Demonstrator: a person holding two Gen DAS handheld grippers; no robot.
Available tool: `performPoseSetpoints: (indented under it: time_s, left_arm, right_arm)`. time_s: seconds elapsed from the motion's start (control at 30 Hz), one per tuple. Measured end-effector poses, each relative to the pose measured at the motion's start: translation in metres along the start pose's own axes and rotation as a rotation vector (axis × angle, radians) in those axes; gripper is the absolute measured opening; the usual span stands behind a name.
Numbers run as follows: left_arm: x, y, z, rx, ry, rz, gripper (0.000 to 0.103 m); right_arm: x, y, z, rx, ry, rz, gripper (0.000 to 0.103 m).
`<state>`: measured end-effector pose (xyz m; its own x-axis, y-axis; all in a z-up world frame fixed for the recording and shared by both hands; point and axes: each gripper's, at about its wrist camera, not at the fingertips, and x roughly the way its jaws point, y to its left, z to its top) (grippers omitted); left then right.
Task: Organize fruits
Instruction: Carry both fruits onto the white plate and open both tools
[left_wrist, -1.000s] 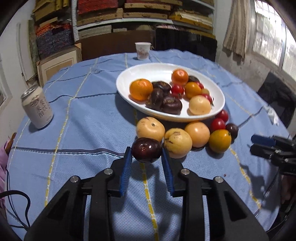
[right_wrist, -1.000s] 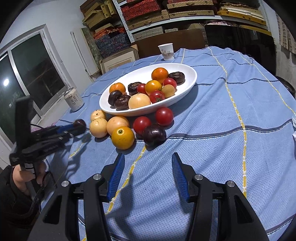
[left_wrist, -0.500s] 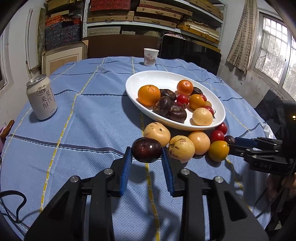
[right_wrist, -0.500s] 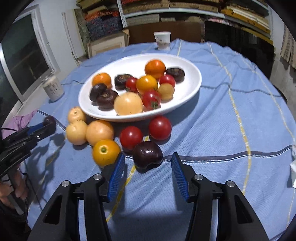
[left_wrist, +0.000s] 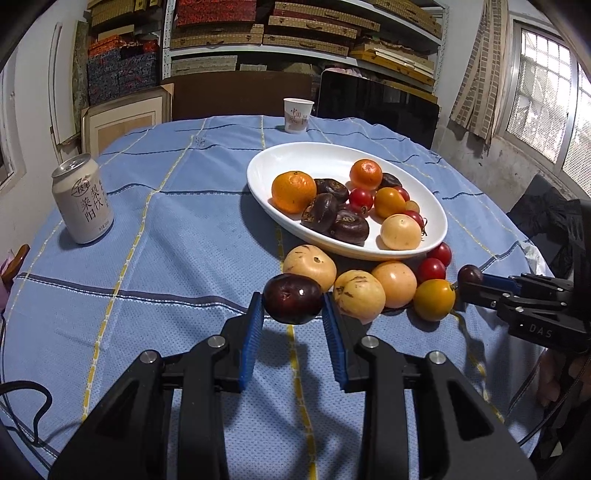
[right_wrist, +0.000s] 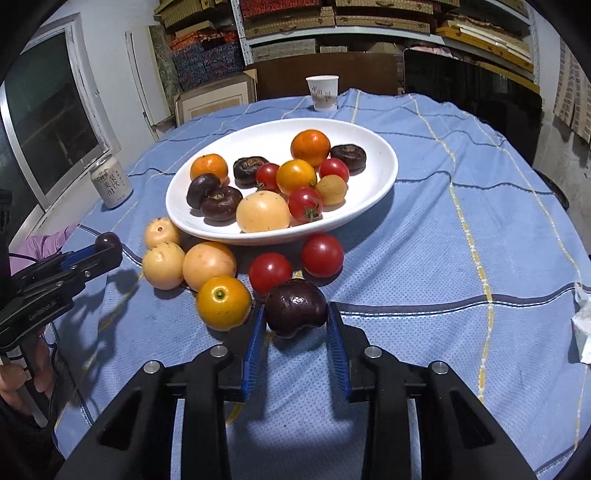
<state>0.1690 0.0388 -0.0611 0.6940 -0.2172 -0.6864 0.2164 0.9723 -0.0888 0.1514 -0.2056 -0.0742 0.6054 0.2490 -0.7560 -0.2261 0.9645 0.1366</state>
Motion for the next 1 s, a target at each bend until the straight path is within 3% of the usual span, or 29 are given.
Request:
performPoseSetpoints:
  time_s: [0.27, 0.57, 0.73, 0.97, 1.0]
  left_arm:
    - [-0.015, -0.009, 0.023, 0.002, -0.006, -0.045, 0.032]
    - [-0.021, -0.036, 0.105, 0.086, -0.096, -0.047, 0.032]
    - [0.023, -0.039, 0.142, 0.072, -0.044, -0.044, 0.032]
    - [0.088, -0.028, 0.163, 0.013, 0.061, -0.061, 0.033]
    - [0.094, -0.025, 0.164, 0.004, 0.068, -0.053, 0.042]
  right_arm:
    - [-0.036, 0.006, 0.024, -0.025, -0.078, 0.018, 0.034]
    - [-0.047, 0.013, 0.096, -0.081, -0.175, 0.014, 0.034]
    - [-0.017, 0.009, 0.136, -0.072, -0.175, 0.004, 0.034]
    - [0.031, 0.002, 0.166, -0.048, -0.129, 0.019, 0.035]
    - [0.04, 0.001, 0.169, -0.044, -0.113, 0.029, 0.035]
